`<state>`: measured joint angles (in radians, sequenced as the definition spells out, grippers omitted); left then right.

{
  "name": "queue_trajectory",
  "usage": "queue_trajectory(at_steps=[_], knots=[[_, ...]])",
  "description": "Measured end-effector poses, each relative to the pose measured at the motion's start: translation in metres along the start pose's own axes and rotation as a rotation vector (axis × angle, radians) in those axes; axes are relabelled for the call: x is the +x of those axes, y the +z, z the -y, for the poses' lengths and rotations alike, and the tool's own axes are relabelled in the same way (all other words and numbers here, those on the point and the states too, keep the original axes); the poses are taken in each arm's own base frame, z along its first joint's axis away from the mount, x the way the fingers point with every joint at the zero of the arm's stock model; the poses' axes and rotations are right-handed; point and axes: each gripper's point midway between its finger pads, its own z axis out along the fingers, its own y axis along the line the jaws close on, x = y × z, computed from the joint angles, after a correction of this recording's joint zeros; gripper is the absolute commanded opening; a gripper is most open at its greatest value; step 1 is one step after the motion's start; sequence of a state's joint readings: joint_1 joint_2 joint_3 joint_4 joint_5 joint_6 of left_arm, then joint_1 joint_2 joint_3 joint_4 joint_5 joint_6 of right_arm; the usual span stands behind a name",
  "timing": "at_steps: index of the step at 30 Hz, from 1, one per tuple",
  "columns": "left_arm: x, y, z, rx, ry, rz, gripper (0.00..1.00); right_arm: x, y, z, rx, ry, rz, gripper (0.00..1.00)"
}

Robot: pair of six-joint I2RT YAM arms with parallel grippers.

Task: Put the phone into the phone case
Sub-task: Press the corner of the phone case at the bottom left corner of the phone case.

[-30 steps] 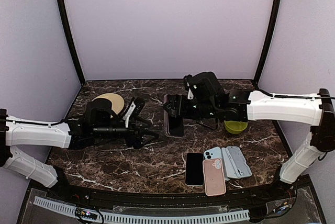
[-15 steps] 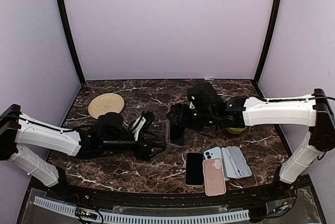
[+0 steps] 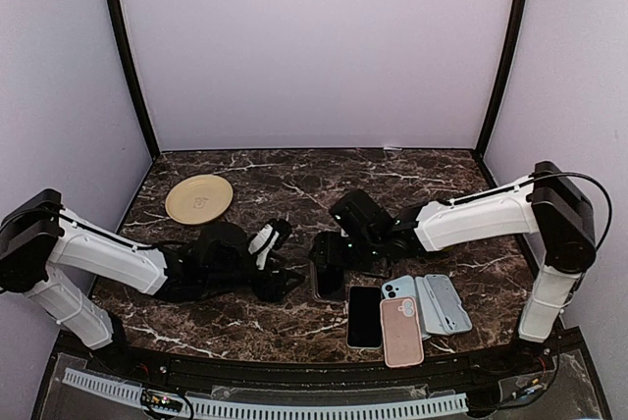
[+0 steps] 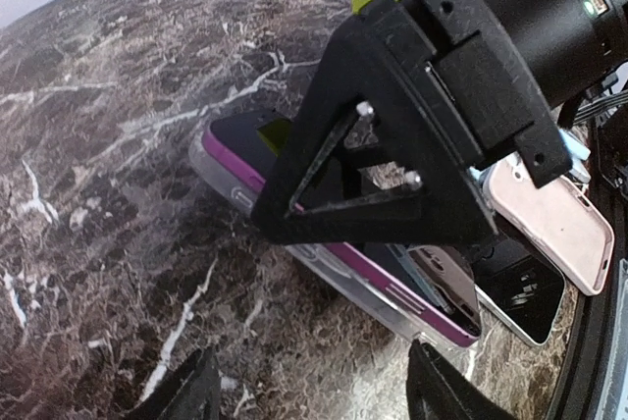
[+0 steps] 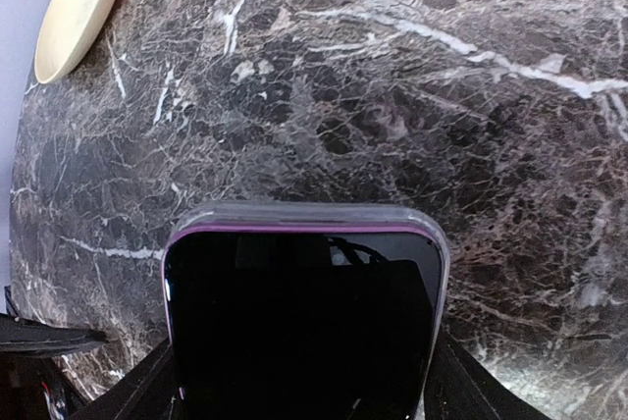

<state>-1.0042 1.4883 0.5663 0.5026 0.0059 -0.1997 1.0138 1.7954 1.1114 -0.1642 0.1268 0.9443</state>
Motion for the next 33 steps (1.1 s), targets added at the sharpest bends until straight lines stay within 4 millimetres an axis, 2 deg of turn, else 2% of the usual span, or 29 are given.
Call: queue_trajectory(at_steps=[5,9,12,18,24,28,33], knots=[[0.004,-0.001,0.009,0.052,-0.002,-0.008,0.76,-0.002,0.002,-0.009,-0.09,-0.009,0.013,0.4],[0.007,-0.001,0.018,0.108,0.001,-0.016,0.7,-0.008,-0.004,-0.024,-0.211,-0.001,0.022,0.45],[0.007,0.004,0.019,0.113,0.009,-0.032,0.7,-0.008,-0.007,-0.034,-0.272,-0.021,0.01,0.47],[0.014,0.009,0.022,0.126,0.021,-0.06,0.74,0.003,0.001,-0.027,-0.312,-0.006,-0.043,0.47],[0.036,0.02,0.027,0.166,0.012,-0.129,0.79,0.022,0.021,-0.014,-0.279,0.018,-0.116,0.43],[0.033,0.023,0.031,0.186,-0.01,-0.116,0.82,0.022,0.022,-0.011,-0.257,0.025,-0.112,0.4],[0.021,0.024,0.036,0.21,-0.045,-0.069,0.86,0.015,0.023,-0.009,-0.218,0.041,-0.082,0.38]])
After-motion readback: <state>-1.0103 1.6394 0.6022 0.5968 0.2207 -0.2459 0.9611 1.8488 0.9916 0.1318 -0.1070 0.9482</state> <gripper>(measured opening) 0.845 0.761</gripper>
